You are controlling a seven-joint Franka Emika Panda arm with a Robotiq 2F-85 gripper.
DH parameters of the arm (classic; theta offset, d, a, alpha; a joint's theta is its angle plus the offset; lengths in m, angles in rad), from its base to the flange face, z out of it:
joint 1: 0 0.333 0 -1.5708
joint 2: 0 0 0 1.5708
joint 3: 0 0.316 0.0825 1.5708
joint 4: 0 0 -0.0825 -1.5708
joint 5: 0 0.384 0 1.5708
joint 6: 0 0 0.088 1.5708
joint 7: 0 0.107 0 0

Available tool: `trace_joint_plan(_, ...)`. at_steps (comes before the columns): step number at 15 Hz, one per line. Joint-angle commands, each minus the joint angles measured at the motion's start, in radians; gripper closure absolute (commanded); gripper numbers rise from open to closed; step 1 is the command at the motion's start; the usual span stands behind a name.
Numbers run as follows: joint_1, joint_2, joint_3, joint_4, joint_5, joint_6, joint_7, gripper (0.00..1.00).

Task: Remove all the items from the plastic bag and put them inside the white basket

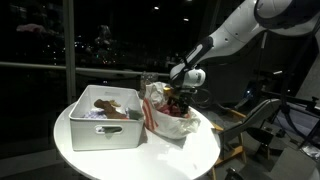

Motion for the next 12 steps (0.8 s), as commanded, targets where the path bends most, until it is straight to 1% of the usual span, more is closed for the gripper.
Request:
trace_joint_plan(1,0.023,0.075,-0.033,0.029,-0.017,0.152,0.074,0.00)
trace_joint_plan(4,0.032,0.115,-0.047,0.035,-0.007,0.247,0.095,0.00)
trace_joint_plan(5,0.035,0.123,-0.051,0.036,-0.003,0.264,0.101,0.25)
trace_joint_plan(6,0.039,0.128,-0.057,0.036,0.001,0.280,0.109,0.26)
trace_joint_plan(7,0.044,0.128,-0.062,0.034,0.000,0.286,0.114,0.32)
trace_joint_plan(8,0.050,0.119,-0.067,0.026,0.000,0.288,0.120,0.42)
trace_joint_plan(10,0.054,0.094,-0.068,0.012,0.002,0.281,0.124,0.58)
trace_joint_plan(11,0.063,0.087,-0.076,0.008,-0.005,0.282,0.132,0.65)
trace_joint_plan(12,0.066,0.076,-0.075,0.002,-0.006,0.281,0.131,0.74)
